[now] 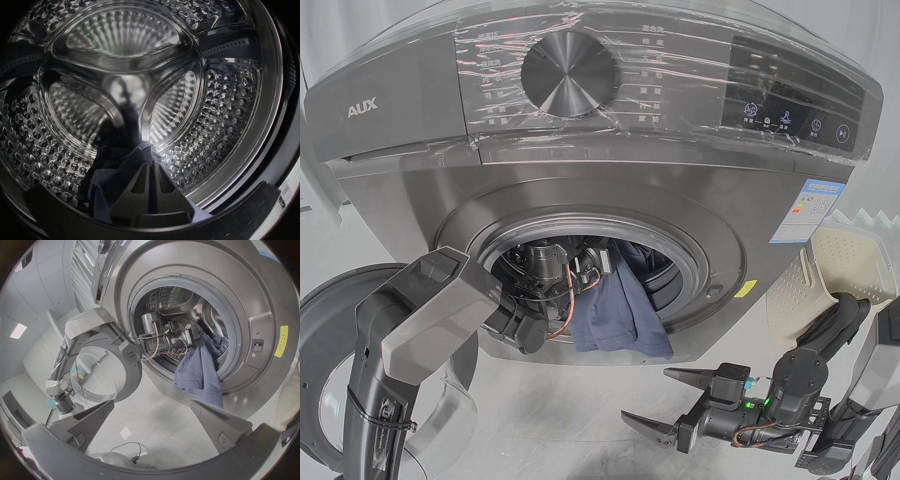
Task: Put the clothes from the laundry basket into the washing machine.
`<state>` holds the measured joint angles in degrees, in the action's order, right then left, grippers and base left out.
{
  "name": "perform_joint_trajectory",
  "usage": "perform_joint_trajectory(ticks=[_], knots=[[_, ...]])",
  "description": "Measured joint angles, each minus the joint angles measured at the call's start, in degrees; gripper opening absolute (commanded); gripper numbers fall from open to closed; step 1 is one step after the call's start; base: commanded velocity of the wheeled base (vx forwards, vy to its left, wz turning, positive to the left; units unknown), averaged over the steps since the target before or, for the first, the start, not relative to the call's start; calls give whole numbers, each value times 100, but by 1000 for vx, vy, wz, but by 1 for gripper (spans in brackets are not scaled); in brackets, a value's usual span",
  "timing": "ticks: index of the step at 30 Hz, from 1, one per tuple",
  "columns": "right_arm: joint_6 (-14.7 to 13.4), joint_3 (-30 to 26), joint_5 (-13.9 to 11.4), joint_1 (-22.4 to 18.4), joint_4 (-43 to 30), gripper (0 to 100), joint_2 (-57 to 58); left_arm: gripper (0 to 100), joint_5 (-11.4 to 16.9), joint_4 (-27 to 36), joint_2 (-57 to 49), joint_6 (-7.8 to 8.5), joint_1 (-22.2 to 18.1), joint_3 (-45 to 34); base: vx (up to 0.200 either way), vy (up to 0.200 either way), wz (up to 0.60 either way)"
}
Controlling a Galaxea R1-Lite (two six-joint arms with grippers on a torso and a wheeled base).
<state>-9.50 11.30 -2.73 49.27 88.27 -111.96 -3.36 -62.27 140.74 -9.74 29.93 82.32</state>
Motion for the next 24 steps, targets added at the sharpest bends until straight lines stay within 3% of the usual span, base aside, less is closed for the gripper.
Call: perform_joint_trajectory(ticks=[1,9,19,24], knots=[[0,0,2,6,2,100,0,100,-5,-2,6,0,-11,4,0,0,0],[-5,-4,5,28,2,100,0,100,39,22,-20,-27,0,-243,0,0,0],[-7,0,11,59,2,100,0,100,486,137,-430,-13,345,-1535,0,0,0],[-7,5,13,78,2,100,0,100,528,115,-455,9,463,-1703,0,0,0]])
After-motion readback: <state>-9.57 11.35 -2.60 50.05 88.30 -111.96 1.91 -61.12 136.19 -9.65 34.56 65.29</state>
